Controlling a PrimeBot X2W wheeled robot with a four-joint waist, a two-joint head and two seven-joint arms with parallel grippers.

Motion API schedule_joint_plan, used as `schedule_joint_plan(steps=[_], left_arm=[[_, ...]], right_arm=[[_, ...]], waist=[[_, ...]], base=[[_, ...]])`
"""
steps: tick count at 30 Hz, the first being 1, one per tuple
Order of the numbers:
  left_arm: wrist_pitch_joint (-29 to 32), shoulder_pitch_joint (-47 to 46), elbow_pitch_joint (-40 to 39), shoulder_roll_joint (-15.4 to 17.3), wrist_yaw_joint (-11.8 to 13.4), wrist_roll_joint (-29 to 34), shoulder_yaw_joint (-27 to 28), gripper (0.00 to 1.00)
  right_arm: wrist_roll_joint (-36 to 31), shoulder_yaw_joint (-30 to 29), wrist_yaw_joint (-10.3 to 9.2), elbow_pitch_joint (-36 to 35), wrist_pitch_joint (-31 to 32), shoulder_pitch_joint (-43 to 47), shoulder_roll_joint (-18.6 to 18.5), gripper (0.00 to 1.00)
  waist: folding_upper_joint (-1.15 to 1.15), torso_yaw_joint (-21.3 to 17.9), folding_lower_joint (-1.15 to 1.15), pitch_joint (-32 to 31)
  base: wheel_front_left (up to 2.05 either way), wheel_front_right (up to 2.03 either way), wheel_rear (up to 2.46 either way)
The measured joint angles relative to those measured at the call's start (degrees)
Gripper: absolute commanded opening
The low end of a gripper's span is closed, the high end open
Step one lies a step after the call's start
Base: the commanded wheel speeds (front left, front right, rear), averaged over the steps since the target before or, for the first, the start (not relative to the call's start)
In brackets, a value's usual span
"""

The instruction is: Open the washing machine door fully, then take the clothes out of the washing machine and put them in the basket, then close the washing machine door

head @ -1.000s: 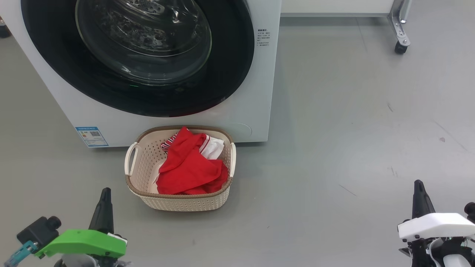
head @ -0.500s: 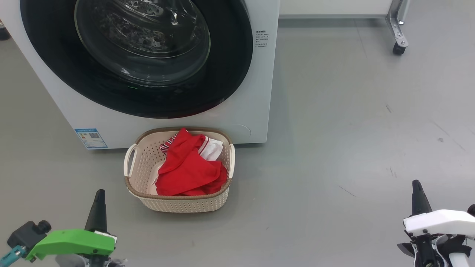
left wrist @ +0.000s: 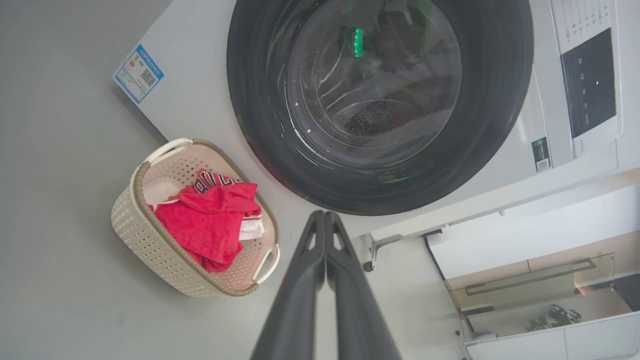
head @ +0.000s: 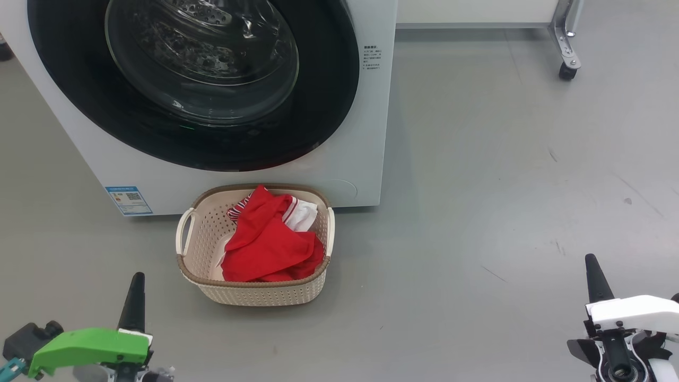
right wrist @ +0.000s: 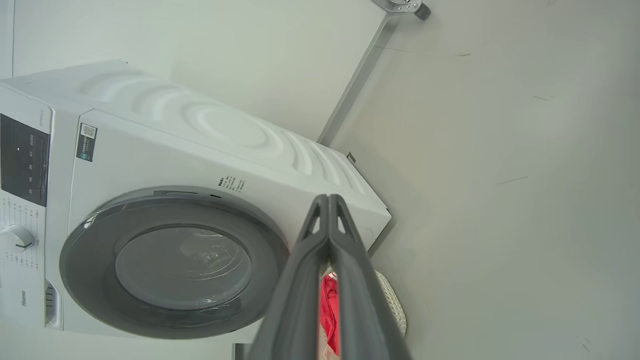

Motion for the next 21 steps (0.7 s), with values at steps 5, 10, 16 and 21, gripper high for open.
schedule_joint_plan(steps=[5,10,16,21], left_arm=[[1.2,0.0,0.0,0.0,0.0,-4.7,1.1,0.0],[2.8,-0.1,-0.1,-0.1,0.0,-9.4,2.0,0.0],[4.0,-0.1,-0.2,-0.3,0.0,-13.0,2.9,0.0],[4.6,-0.1,-0.2,-0.4,0.0,-15.8,3.4,0.0]], right_arm=[[5.1,-0.7,0.63,0.6,1.4,-0.5,0.2,0.0],[11.1,-1.5,1.43,1.2,3.1,-1.4,0.6,0.0],[15.5,-2.2,1.96,1.8,4.3,-1.8,0.9,0.0],[18.5,-2.6,2.43,2.1,4.9,-2.3,1.1,0.0]], waist=[[0.0,-0.1,0.0,-0.1],[0.0,-0.3,0.0,-0.3],[0.0,-0.4,0.0,-0.4],[0.0,-0.4,0.0,-0.5]], base=[[0.0,0.0,0.0],[0.0,0.0,0.0],[0.0,0.0,0.0],[0.0,0.0,0.0]])
